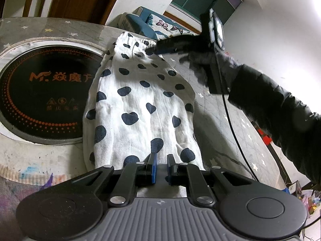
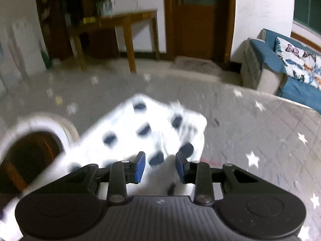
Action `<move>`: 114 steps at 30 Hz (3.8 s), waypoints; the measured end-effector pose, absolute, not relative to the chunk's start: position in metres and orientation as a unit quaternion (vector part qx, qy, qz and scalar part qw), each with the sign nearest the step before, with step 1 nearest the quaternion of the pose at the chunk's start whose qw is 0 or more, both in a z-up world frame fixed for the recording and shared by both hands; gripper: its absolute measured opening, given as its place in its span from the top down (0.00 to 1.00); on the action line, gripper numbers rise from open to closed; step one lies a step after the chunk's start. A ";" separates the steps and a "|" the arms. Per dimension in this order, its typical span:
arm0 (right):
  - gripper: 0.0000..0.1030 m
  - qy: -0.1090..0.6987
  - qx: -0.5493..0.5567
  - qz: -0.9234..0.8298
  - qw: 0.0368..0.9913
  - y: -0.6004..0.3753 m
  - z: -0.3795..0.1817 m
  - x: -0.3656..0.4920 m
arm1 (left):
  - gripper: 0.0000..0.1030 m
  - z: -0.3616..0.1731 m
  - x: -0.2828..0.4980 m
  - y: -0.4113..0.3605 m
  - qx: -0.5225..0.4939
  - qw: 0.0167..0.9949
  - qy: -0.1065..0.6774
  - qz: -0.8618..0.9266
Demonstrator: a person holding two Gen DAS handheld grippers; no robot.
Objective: Fold clothes
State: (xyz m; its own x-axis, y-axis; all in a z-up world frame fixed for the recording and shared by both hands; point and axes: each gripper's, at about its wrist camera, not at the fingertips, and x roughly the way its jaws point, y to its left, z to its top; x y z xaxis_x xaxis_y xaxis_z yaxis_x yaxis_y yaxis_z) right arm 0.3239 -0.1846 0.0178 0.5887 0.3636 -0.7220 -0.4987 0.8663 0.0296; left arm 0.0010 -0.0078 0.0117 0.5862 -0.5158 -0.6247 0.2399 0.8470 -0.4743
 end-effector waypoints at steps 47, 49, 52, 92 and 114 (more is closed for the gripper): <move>0.86 0.299 0.050 0.354 0.885 -0.216 0.086 0.192 | 0.50 0.041 -0.047 0.014 -0.136 0.905 0.381 -0.134; 0.86 0.301 0.048 0.371 0.877 -0.216 0.089 0.169 | 0.50 0.041 -0.052 0.018 -0.137 0.906 0.380 -0.125; 0.86 0.306 0.040 0.395 0.865 -0.215 0.090 0.133 | 0.50 0.040 -0.058 0.024 -0.142 0.907 0.381 -0.111; 0.64 0.297 -0.128 0.522 0.789 -0.179 0.044 -0.044 | 0.54 0.094 -0.064 0.001 -0.155 0.929 0.290 -0.169; 0.55 0.298 -0.025 0.363 0.882 -0.229 0.052 0.057 | 0.59 0.039 -0.063 -0.011 -0.142 0.906 0.361 -0.171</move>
